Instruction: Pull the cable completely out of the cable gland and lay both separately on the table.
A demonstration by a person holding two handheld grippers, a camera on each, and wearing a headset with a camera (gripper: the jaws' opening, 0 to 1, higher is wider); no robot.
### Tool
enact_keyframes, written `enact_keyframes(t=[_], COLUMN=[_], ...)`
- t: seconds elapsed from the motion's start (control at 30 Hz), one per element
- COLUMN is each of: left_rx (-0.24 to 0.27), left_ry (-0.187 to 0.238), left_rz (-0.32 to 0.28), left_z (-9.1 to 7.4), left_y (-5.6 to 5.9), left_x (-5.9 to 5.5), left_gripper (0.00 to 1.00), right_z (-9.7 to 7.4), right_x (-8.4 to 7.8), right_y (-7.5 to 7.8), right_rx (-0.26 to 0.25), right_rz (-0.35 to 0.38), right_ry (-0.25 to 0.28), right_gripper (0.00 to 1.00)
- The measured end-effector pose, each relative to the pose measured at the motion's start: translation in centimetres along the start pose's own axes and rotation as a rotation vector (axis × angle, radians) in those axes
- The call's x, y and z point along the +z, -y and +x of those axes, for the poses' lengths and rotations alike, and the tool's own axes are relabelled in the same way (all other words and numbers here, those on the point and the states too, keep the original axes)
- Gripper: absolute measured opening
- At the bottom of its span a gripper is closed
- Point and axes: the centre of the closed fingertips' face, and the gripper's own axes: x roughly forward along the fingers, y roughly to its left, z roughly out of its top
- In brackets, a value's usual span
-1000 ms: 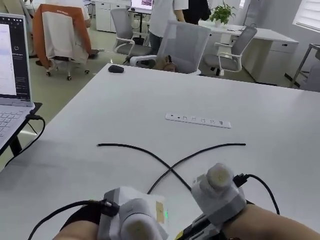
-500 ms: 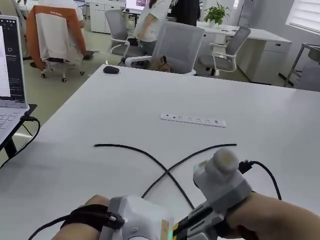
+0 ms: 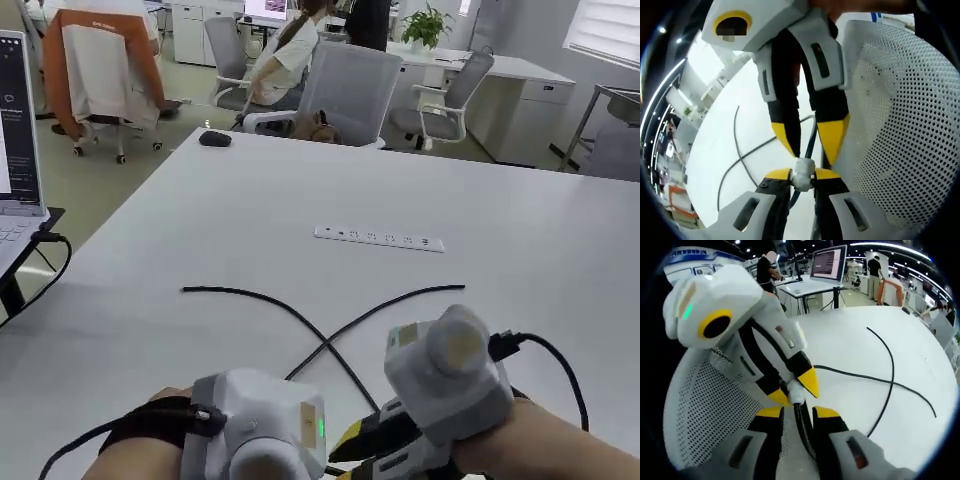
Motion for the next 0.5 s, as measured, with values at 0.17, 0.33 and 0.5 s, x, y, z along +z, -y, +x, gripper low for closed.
enact_keyframes(t=[0.17,0.33,0.5], left_rx=[0.009,0.004,0.050], left_ry=[-0.027,-0.051,-0.063], left_rz=[-0.022,-0.034,-0.034], left_z=[0.0,0.1,-0.3], left_y=[-0.2,0.2,-0.6], left_x=[-0.7,-1.1,-1.3], left_gripper=[0.18,0.18,0.18], right_z=[1.0,1.5,1.3], right_x=[0.4,0.0,0.1], right_y=[0.0,0.0,0.7], right_rx=[-0.054,-0.076,-0.115], right_rz=[-0.048,-0.067,-0.043], right_ry=[0.018,0.031,0.044], right_gripper=[0.10,0.04,0.04])
